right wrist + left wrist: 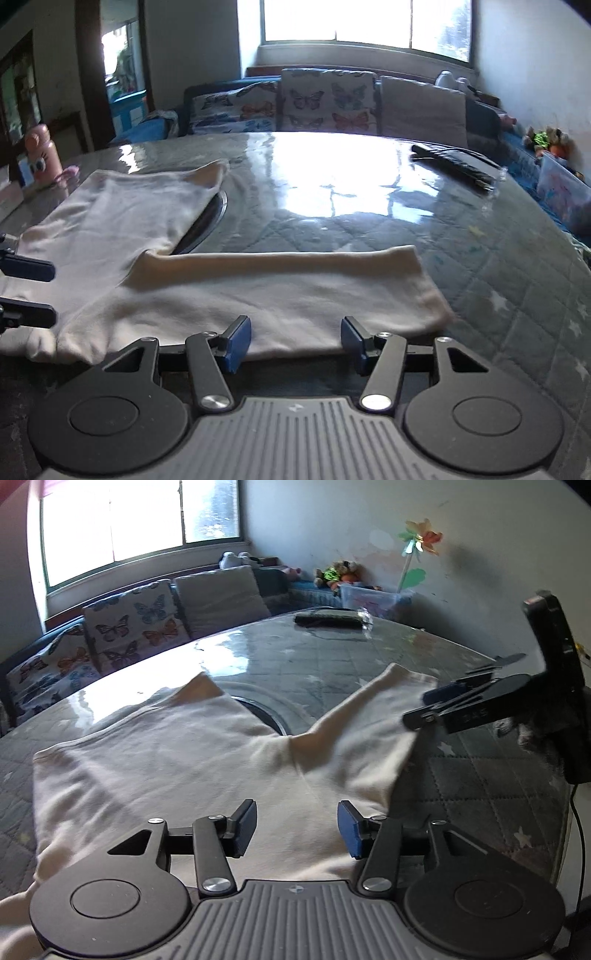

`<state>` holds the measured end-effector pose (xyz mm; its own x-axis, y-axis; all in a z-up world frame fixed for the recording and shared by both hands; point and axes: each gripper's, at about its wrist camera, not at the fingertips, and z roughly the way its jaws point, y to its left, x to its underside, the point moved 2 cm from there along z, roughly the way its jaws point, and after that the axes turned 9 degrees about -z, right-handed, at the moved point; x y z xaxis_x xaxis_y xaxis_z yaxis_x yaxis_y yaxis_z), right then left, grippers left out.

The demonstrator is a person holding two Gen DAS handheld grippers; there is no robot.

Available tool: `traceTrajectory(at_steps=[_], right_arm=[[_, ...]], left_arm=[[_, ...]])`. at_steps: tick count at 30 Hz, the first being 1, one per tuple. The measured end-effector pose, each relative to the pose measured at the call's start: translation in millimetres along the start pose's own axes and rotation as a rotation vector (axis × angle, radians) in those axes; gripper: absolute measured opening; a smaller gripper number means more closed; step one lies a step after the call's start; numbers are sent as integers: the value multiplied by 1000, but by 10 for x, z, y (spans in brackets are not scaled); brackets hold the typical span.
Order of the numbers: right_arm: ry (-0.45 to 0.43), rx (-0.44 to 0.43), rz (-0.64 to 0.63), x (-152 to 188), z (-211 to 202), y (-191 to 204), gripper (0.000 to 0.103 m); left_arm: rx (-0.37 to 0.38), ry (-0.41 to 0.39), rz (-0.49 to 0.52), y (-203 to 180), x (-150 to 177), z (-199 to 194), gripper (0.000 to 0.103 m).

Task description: Fold clothes

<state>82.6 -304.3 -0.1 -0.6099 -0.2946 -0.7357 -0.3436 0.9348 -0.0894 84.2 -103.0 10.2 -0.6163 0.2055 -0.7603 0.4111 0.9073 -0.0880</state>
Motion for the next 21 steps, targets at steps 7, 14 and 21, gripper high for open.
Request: traceTrajectory(at_steps=[7,14,21], right_arm=[[-4,173,104,42,-3,-420,54],[6,161,167,52,103,-563,34],[-27,141,163,-48,-21,-496,8]], left_arm=[[-50,-12,-46,160,18,-109,57],[-95,-23,-75,274,48,-196,61],[-136,-14,-93,375,116,-244,64]])
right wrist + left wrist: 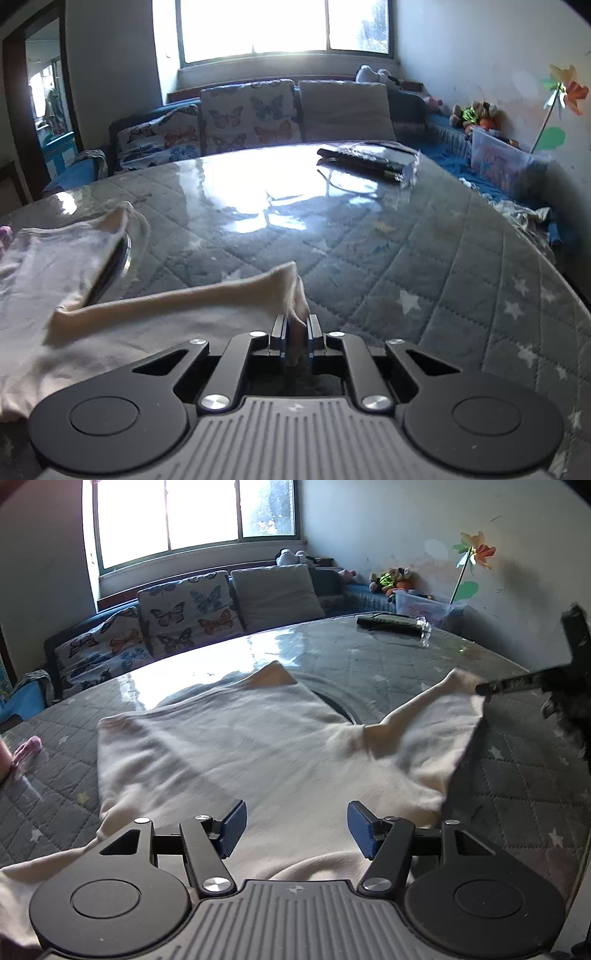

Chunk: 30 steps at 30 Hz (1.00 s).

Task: Fold clothes
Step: 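Grasp the other sleeve with the right gripper and fold it across the body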

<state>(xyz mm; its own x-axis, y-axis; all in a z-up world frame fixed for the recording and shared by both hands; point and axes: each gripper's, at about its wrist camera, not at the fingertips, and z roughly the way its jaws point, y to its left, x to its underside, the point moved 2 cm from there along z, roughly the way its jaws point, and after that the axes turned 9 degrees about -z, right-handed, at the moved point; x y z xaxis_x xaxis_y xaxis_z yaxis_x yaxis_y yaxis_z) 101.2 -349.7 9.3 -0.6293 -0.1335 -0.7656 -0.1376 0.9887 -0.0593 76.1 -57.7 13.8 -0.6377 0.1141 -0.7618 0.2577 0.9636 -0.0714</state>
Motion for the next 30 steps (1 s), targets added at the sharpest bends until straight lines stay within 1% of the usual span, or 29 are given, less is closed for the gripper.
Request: traceTrajectory(at_steps=[5,8,12,17,21,24,30], right_arm=[[-70,-46,-36,-243,-280,151,8],[-115,-95,-68,-430,-463,325,8],[-171,-162,-143,-680,-681,670,8],[-213,-240,-256,-959,-834,1231,8],[-223,-301,-336,-1082,-864,1706,8],[-215,-344,-387,-1112,-834,2059,8],[-179,-422,-451,-1072,-734,2637,8]], left_arm=[[-12,0,-12,53,55,-31,65],[-15,-9,-21,91,82,-75,67],[-24,-24,-38,175,122,-146,68],[-32,-52,-71,334,193,-275,69],[-38,-77,-98,472,257,-394,69],[-42,-90,-122,573,303,-458,70],[-54,-101,-163,754,391,-537,70]])
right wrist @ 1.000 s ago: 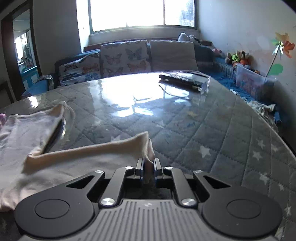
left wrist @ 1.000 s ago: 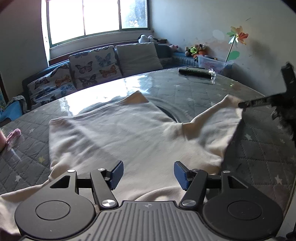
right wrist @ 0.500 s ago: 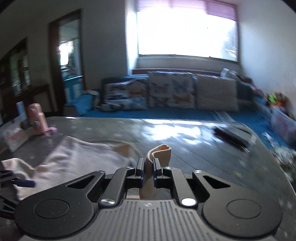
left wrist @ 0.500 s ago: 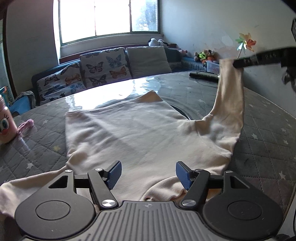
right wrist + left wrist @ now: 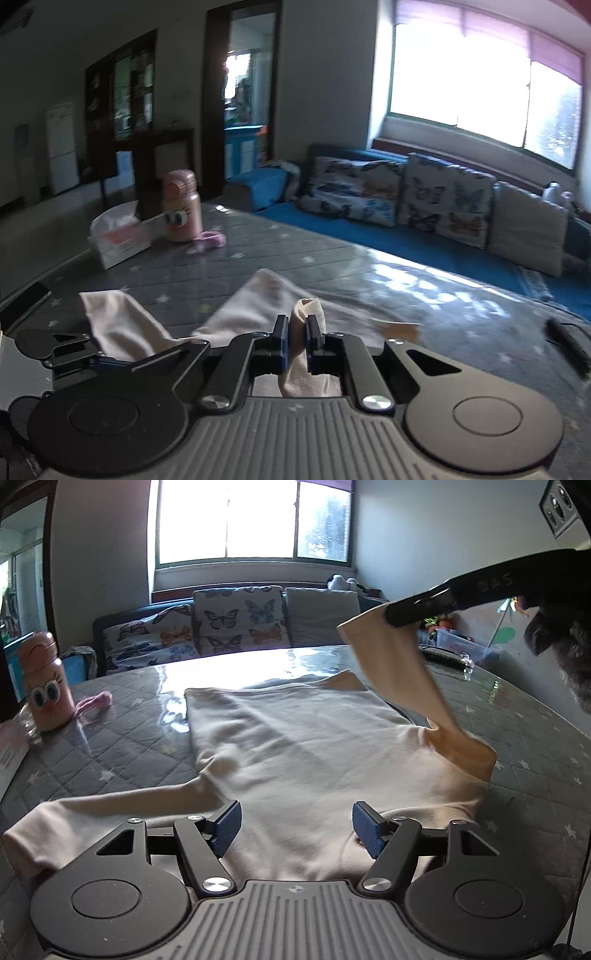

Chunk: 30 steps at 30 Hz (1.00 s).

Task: Fold clothes
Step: 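Grasp the other sleeve with the right gripper and fold it across the body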

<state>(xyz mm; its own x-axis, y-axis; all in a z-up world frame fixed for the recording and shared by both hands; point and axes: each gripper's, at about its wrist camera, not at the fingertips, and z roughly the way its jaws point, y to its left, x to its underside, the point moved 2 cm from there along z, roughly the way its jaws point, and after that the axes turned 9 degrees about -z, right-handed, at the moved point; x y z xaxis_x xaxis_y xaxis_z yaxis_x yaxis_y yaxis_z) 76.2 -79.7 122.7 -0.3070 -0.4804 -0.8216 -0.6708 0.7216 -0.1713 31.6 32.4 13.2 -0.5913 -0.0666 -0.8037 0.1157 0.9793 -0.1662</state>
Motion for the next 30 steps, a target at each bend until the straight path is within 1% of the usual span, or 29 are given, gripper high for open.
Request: traceTrajectory(at_steps=[3,6,9,13,17,19,24,27,29,30], right_arm=[[19,-41,-18,-9,136,178,8],[34,-64,-17,7,209,249,11],[35,-73,-15,29,180,245,13],[59,-47,-26,133,51,58,14],[142,-15,-31,413,15,-158,15],[189,-13,-11,605,10,-252,16],[262,-51,33,1034,2,-332,16],[280,-73,29,1211,33,-293,16],[286,-80,28,1281,56,-277,16],[282,-84,30,1293,54,-279,16]], left_arm=[[-7,-2,-15,66,13,-24,70],[-10,-2,-24,94,18,-33,70],[-15,-1,-24,103,18,-36,70],[-22,0,-22,76,-7,-19,70],[-25,-1,-20,25,-47,35,70],[-29,1,-18,-7,-65,70,69],[-54,31,-24,-44,-80,194,67],[-81,47,-32,-39,-81,254,59],[-100,59,-43,-16,-80,282,47],[-110,64,-49,-4,-79,295,43]])
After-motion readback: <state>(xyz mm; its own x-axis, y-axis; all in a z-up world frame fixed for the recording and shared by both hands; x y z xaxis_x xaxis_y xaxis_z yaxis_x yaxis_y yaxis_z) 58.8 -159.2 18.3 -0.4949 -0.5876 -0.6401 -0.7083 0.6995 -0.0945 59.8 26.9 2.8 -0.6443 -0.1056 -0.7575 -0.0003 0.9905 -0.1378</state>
